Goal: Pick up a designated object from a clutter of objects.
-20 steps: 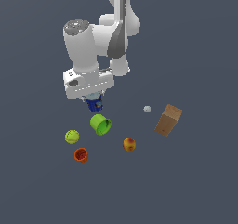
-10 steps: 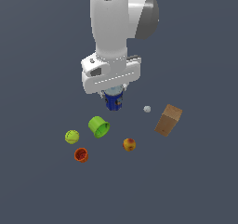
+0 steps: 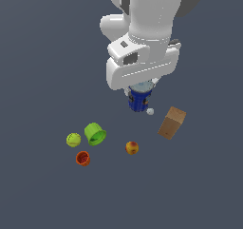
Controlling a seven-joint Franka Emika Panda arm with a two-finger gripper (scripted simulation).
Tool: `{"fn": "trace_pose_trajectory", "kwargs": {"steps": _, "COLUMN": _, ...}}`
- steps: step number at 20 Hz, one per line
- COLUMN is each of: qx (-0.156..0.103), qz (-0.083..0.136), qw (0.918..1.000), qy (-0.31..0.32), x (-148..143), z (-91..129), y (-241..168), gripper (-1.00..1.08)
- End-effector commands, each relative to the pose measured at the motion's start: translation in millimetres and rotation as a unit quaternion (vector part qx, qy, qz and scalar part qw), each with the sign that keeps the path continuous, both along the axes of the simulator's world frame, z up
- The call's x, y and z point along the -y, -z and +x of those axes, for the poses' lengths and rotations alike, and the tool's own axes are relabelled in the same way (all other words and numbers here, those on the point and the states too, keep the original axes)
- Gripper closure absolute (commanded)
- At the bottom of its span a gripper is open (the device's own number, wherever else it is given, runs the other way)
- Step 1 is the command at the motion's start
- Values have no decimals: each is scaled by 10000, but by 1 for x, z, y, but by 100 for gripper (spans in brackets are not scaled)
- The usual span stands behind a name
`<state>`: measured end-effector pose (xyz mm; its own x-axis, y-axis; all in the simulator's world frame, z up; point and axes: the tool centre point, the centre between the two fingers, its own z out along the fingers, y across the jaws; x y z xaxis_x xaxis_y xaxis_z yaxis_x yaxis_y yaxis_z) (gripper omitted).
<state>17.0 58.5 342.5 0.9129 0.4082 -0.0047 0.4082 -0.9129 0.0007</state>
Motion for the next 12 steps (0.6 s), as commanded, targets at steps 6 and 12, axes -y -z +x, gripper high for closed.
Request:
{"fn": "trace_pose_trajectory", "kwargs": {"steps": 6, "qx": 18, "qz": 10, "qw": 10000, "qy": 4, "x": -45, "z": 26, "y": -40, "gripper": 108}}
{"fn": "trace_pose_trajectory", "kwargs": {"steps": 12, "qx": 19, "qz": 13, "qw": 10000, "qy": 4, "x": -69, "z": 40, "y": -60, "gripper": 108}}
